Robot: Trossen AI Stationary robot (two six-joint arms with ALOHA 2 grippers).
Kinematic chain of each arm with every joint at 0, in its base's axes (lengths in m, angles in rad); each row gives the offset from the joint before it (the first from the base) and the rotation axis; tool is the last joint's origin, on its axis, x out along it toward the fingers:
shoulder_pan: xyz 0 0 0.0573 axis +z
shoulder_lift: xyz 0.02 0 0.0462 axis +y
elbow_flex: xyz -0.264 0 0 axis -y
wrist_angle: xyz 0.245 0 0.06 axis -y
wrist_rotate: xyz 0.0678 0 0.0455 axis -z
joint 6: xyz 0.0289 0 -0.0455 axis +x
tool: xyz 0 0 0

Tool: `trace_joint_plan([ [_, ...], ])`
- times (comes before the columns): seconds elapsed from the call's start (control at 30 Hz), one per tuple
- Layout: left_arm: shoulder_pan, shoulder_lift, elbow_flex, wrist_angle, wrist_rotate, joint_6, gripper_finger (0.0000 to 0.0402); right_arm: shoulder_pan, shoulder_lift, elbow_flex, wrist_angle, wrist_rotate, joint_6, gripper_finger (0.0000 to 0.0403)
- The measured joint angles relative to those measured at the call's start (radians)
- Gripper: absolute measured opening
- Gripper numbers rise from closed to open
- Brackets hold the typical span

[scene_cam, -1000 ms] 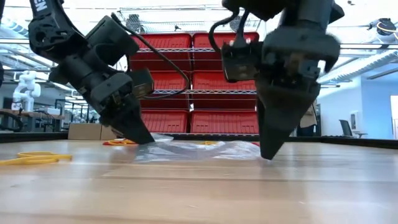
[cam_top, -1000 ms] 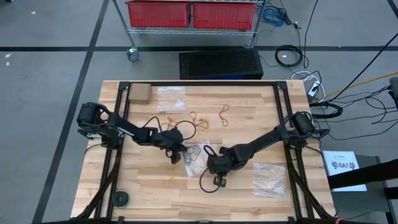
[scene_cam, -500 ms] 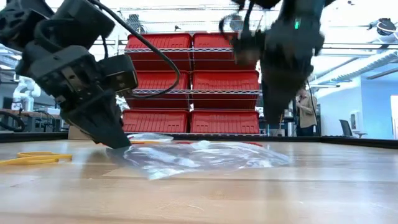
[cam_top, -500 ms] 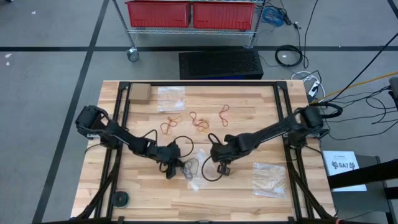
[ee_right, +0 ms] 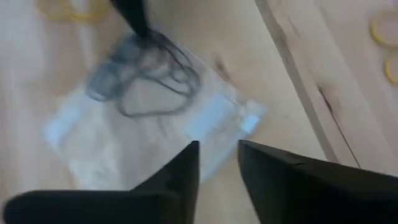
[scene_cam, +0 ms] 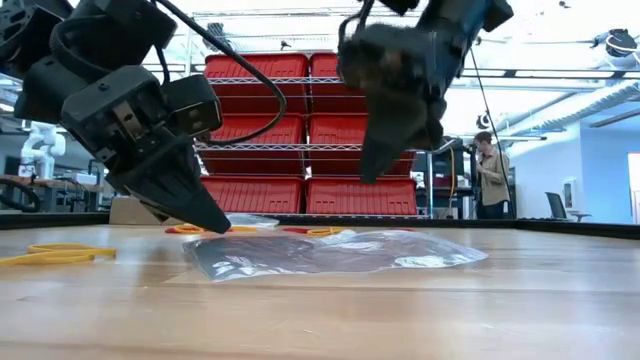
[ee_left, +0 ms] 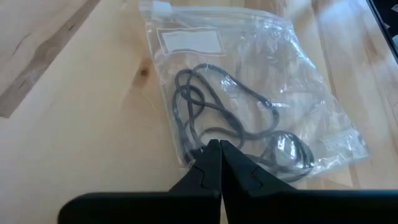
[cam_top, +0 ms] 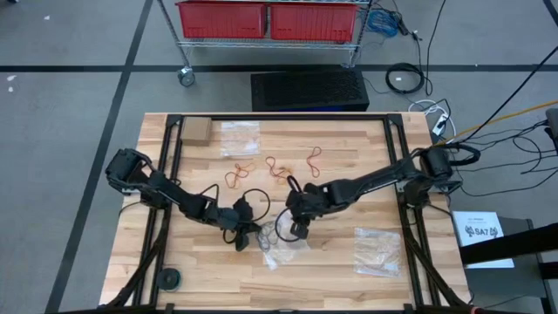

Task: Sort rubber bands
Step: Close the top right transparent zip lock bag

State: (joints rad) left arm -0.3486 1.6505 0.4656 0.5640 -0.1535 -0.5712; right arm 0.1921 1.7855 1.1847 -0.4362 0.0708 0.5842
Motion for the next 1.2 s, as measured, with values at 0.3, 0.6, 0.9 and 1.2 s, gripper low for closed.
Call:
trace_joint_plan([
  [0.3, -0.005, -0.001, 0.0, 0.006, -0.015, 0.006, 0.0, 0.001, 0.026, -0.104, 0.137, -0.025, 0.085, 0.0194],
  [0.6, 0.002, -0.001, 0.0, 0.015, -0.023, 0.027, 0.0, 0.002, 0.03, -0.315, 0.531, -0.017, 0.223, 0.0194],
  [0.9, 0.069, -0.054, 0.0, 0.062, -0.017, 0.09, 0.0, 0.003, 0.084, -0.314, 0.558, 0.04, 0.245, 0.0129],
  [1.2, 0.14, -0.224, 0.0, 0.03, -0.015, 0.138, 0.0003, 0.002, 0.075, -0.278, 0.503, 0.105, 0.129, 0.0007],
])
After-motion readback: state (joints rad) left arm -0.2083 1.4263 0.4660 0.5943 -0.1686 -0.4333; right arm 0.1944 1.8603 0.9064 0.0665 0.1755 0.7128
